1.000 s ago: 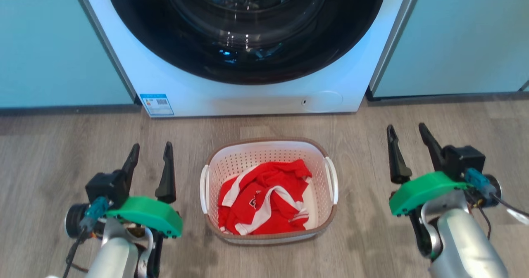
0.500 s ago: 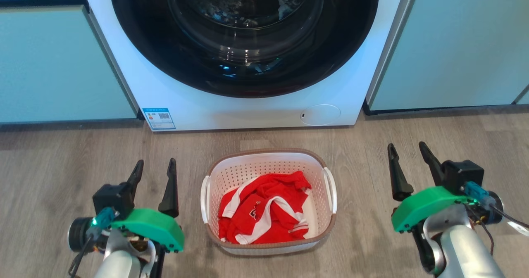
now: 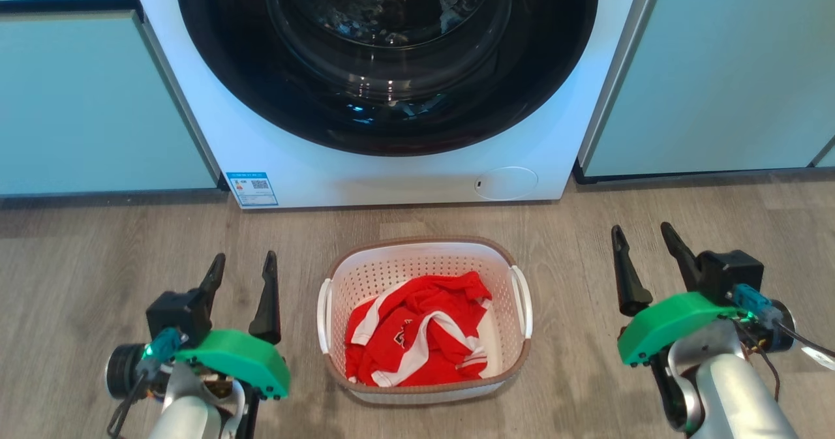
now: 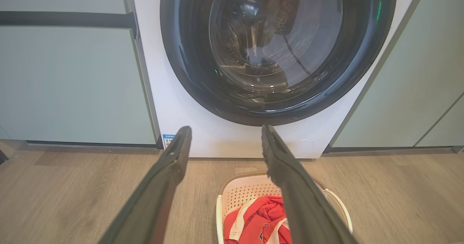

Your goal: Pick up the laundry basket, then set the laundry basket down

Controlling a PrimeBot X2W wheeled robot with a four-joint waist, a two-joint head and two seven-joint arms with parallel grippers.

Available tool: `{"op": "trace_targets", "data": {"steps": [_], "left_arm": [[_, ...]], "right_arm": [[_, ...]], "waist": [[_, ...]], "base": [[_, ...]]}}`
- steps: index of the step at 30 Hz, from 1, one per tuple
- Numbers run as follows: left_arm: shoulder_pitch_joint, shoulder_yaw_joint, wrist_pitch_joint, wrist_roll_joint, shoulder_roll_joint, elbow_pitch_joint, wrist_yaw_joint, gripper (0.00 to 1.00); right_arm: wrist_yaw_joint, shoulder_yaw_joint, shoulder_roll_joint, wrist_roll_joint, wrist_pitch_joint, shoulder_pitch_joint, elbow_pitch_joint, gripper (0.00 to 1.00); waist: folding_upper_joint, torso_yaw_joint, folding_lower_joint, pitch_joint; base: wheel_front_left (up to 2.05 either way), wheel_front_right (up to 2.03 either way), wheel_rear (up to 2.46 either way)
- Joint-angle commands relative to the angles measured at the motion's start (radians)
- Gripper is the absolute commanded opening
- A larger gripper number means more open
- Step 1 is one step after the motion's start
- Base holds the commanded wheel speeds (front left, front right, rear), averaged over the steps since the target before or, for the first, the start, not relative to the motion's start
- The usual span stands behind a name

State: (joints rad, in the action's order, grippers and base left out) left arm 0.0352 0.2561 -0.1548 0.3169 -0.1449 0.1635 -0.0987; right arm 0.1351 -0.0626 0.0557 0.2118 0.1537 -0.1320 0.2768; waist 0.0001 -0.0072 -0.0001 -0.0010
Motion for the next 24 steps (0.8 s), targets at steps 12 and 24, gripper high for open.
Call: {"op": "trace_targets", "data": {"steps": [12,24], "left_arm": [[-0.008,-0.002,0.001,0.009,0.003,0.035,-0.005,0.00],[0.001,-0.037,0.027,0.134,0.011,0.041,0.017,0.00]], "right_arm": [[0.000,-0.002,0.000,0.007,-0.004,0.006,0.034,0.00],[0.000,0.015,-0.001,0.142,-0.030,0.008,0.028,0.00]], "waist": [[-0.0001,-0.005,0.0001,0.000],[-0.0001,-0.004,0.0001,0.000]], "base": [[0.00,0.00,0.00],[0.00,0.00,0.00]]}}
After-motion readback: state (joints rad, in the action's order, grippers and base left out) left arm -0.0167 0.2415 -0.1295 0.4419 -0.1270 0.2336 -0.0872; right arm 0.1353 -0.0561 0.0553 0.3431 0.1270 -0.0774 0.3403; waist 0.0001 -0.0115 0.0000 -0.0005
